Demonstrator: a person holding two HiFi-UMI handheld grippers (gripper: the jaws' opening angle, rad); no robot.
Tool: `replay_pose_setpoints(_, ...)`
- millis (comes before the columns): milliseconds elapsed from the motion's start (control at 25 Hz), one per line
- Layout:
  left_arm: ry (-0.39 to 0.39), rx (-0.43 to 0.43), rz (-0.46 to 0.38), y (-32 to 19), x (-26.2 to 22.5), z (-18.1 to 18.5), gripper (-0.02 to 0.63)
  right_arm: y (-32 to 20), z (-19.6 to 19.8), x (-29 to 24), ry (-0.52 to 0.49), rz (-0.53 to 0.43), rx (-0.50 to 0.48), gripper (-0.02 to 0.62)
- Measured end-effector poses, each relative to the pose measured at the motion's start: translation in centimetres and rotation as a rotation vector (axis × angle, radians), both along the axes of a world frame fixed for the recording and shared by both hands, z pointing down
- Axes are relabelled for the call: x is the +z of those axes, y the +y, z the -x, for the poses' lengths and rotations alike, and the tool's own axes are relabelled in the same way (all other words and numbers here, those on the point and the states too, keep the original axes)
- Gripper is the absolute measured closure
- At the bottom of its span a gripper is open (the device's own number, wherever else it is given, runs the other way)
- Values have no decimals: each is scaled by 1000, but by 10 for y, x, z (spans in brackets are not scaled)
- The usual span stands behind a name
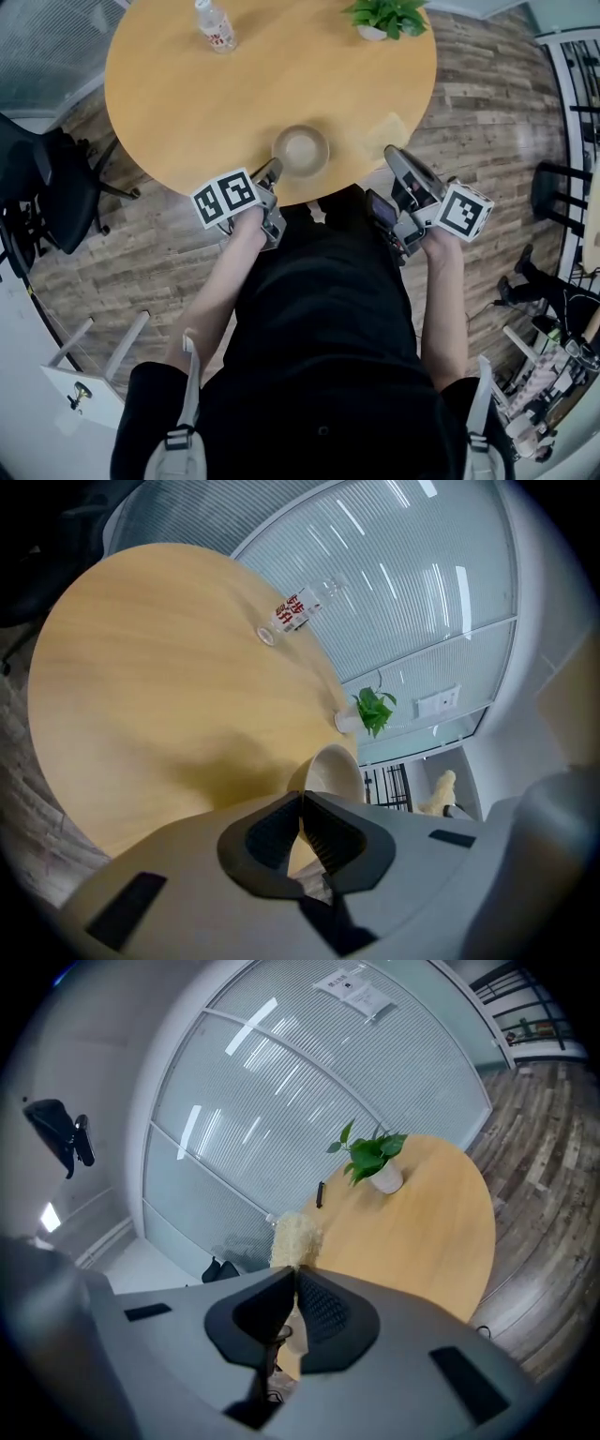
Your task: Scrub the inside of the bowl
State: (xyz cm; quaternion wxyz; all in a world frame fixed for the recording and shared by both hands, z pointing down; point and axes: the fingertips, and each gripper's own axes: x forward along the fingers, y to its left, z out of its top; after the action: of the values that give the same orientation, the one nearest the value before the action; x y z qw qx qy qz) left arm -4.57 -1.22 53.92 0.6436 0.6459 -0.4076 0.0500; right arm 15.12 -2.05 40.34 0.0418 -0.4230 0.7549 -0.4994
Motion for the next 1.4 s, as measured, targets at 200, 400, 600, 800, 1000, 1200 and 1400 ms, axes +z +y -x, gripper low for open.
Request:
replay_pose_setpoints(200,-17,7,36,4,14,-4,586,6,-16,-1,19,11,34,571)
replay_pose_setpoints(400,-35,12,46,4,24,-7,581,10,-28,-3,41,1,53,571)
replay_pose_setpoints(600,-58,16,56,3,34,-3,581,11,-30,0,43,6,51,571)
replay_pose_setpoints(800,-52,15,52,3,32,-1,571,12,-30,0,49,4,50,571)
replay_pose_setpoints(1000,-41,13,36,4,28,1,569,11,-29,-2,54,-7,43,571)
replay_pose_setpoints(1200,-15,-1,18,3,23,2,498,6,-24,-11,53,-43,17,571)
replay_pose_setpoints(1400,-16,-25,9,5,22,8,472,2,-13,-14,70,-76,-44,571)
